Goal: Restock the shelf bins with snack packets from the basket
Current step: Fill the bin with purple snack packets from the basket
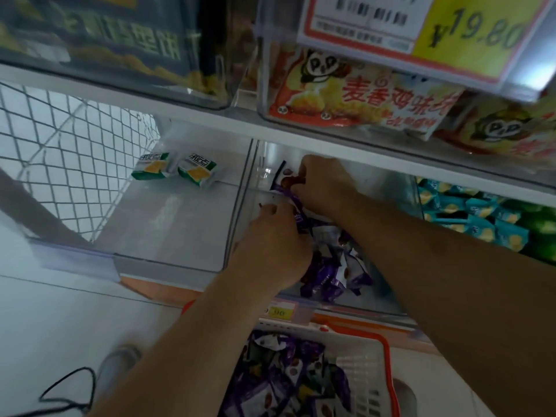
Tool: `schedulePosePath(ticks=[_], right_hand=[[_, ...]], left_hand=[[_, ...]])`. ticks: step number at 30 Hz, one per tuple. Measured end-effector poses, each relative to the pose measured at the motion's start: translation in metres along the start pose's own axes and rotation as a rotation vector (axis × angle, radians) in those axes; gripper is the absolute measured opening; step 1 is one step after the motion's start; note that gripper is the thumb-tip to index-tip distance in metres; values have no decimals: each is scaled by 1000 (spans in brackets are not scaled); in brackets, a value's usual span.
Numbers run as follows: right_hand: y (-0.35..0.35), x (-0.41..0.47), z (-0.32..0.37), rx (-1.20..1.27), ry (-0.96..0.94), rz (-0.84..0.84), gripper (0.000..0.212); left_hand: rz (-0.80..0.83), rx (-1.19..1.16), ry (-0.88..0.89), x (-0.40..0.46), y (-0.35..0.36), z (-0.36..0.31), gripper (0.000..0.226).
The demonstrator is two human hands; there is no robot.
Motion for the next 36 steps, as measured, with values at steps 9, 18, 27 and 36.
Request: schedulePosePath(ticks=[9, 18, 27, 36], right_hand=[[-1, -10, 7, 282, -8, -42, 34], [22, -30, -3, 24, -231, 156, 61], [1, -35, -12, -202, -24, -53, 37], [4, -13, -4, 20, 144, -68, 34]], left_hand=[[32, 74, -113, 2, 9, 1, 53], [86, -184, -63, 6, 2, 5, 45], [-26, -144, -54, 3, 4, 7, 33], [-3, 15, -40, 0, 8, 7, 31]])
Point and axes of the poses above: each hand's wrist, its own x-axis towards the middle knuckle, its own y-axis out of the palm, z = x × y, the point moved 1 cm from there along x, towards the middle knuckle, and after that the axes turned 13 degrees about z, right-handed, at the moved point
